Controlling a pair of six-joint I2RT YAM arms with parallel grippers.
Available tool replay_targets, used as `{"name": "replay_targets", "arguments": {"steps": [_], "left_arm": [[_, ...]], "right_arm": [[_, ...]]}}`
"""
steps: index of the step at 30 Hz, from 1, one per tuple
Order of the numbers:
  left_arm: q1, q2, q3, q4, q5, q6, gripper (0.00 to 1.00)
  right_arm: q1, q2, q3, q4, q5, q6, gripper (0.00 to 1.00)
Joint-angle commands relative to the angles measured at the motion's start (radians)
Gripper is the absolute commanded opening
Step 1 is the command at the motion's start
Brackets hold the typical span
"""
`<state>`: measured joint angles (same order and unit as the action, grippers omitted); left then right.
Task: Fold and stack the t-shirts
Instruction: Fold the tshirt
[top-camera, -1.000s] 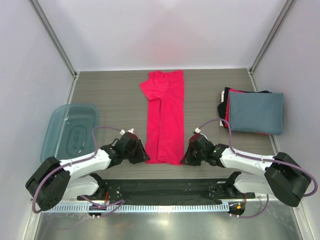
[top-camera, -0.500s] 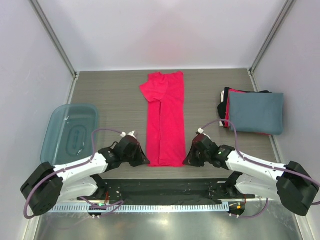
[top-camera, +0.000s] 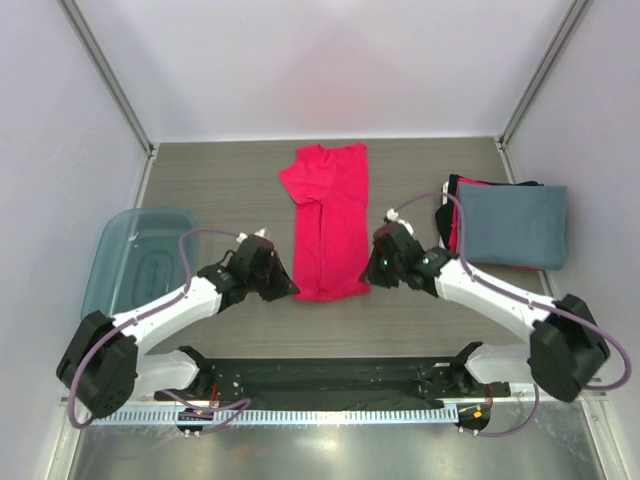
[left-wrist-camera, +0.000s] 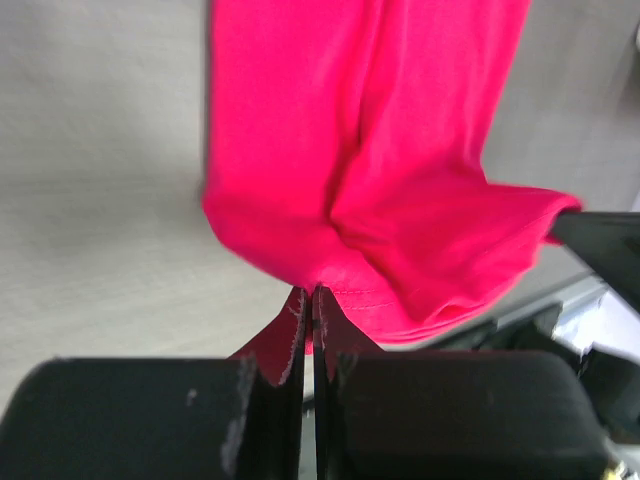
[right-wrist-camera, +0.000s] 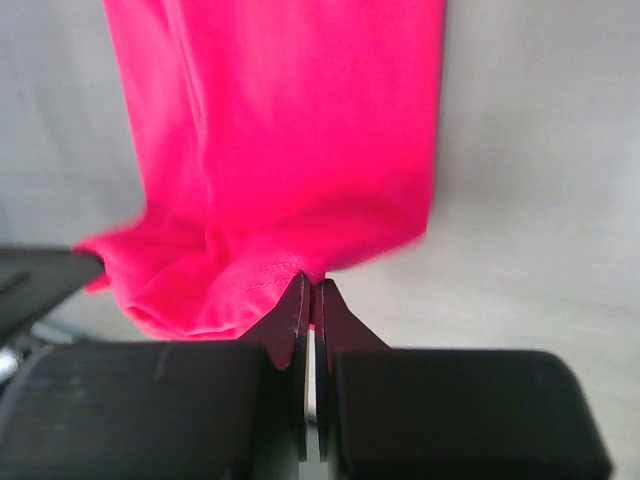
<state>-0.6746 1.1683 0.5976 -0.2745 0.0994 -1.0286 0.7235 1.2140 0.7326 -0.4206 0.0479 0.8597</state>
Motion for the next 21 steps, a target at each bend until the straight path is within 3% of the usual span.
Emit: {"name": "replay_targets", "arguments": {"steps": [1,9,21], "left_arm": [[0.076,0.08,0.112,0.014,0.026,0.073,0.0],[0.23,0.336,0.381,0.034,0.057,0.139,0.0],[0.306,0.66,0.691,0.044,0.079,0.133,0.0]], "right_arm": [[-0.084,0.111,0.145,0.006,0.032,-0.111,0.01],[-0.248,0.399,0.451,0.006,-0.031,-0.192,0.01],[-0.372,0.685,0.763,-0.012,-0.148,-0.215,0.01]]}}
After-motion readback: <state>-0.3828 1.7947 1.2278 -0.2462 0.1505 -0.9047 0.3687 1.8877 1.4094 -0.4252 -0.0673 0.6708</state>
